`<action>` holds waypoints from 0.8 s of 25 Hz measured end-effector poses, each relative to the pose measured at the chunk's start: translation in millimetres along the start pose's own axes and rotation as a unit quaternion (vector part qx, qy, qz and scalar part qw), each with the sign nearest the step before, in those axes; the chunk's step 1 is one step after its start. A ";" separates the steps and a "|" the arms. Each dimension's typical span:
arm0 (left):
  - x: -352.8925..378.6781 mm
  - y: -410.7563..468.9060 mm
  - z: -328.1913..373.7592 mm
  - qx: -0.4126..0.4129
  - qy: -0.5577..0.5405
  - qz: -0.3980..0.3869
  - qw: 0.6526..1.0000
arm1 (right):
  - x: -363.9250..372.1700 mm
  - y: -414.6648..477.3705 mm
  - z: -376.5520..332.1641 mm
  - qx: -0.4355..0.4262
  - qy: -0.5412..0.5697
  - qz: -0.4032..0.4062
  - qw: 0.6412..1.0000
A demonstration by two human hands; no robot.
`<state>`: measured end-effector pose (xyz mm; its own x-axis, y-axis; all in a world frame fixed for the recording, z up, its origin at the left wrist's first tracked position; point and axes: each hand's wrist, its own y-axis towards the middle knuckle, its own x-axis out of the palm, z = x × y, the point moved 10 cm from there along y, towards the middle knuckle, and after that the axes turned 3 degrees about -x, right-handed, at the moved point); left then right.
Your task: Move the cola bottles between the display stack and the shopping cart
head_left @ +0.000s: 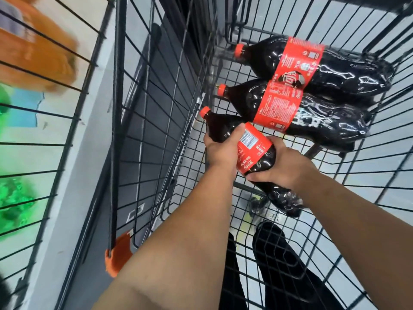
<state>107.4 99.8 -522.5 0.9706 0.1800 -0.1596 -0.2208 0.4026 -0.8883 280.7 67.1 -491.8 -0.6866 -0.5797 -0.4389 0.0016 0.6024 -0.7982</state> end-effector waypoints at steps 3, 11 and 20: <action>-2.0 -6.8 3.7 0.003 0.011 -0.003 1.000 | 3.4 -6.3 -0.6 0.003 0.033 0.005 0.999; 0.7 -27.1 32.8 0.109 0.086 -0.065 0.988 | 13.2 -52.8 -10.8 0.001 0.197 0.114 0.974; 8.2 -126.7 111.5 0.281 0.122 -0.133 0.943 | -25.9 -133.3 -49.9 -0.052 0.331 0.262 0.905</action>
<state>132.7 150.4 -363.2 0.9769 -0.1782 -0.1177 0.0846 0.8289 -0.5530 262.0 29.2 -353.4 -0.8962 0.2370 -0.3750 0.4095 0.7673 -0.4936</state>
